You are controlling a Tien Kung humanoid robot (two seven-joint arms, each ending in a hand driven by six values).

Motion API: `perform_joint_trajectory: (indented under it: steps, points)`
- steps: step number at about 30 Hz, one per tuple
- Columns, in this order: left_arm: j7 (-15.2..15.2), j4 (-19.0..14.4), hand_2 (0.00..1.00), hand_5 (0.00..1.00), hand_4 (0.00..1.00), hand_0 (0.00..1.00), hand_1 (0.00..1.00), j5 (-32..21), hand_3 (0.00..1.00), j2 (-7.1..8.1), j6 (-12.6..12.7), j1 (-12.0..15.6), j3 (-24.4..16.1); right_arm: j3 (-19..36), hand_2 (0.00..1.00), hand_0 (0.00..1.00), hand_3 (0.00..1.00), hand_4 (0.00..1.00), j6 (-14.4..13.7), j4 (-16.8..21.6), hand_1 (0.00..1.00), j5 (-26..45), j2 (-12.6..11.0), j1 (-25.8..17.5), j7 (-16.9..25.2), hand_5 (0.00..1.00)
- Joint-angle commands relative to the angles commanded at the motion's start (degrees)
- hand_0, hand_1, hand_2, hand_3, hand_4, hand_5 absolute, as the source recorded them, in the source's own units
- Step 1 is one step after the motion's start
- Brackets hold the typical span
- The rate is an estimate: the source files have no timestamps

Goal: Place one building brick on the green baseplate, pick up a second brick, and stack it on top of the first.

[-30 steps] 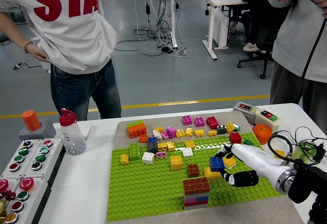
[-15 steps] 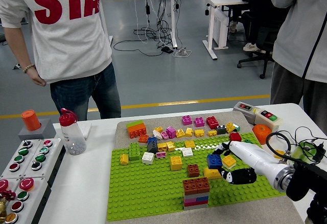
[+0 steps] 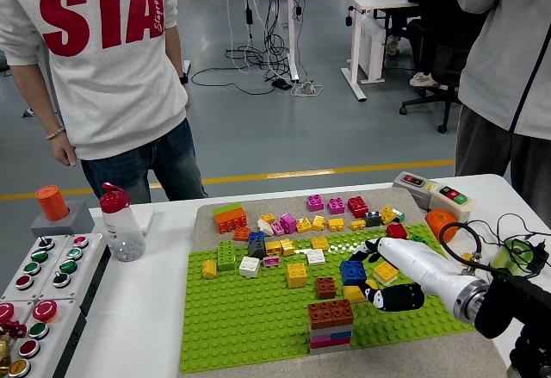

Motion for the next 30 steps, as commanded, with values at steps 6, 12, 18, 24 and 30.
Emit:
perform_joint_trajectory:
  steps: [6,12,18,24,30]
  points:
    - [0.0,0.0,0.699,0.998,0.303,0.664,0.684,-0.1,0.576,0.0,0.0,0.0,0.1,-0.4,0.757,0.887,0.571,0.47,0.0,0.0,0.758,0.0,0.2,0.4,0.1,0.174]
    - [-0.1,0.0,0.699,0.998,0.302,0.664,0.684,-0.3,0.576,-0.03,0.0,-0.2,0.2,-0.6,0.757,0.887,0.572,0.47,0.0,0.0,0.758,-0.2,0.4,0.7,0.2,0.174]
    - [0.0,0.0,0.699,0.998,0.302,0.664,0.684,-0.4,0.575,-0.07,0.0,-0.2,0.2,-0.7,0.757,0.887,0.572,0.47,-0.1,0.0,0.758,-0.3,0.5,0.9,0.3,0.174]
    - [0.0,0.0,0.699,0.998,0.302,0.664,0.684,-0.3,0.575,-0.1,0.0,-0.2,0.1,-0.8,0.757,0.887,0.571,0.471,0.0,0.0,0.758,-0.3,0.6,1.1,0.4,0.173]
    - [-0.1,0.0,0.699,0.998,0.302,0.664,0.684,-0.3,0.577,-0.11,0.0,-0.3,0.1,-1.0,0.757,0.887,0.571,0.471,0.1,0.0,0.758,-0.3,0.8,1.3,0.5,0.173]
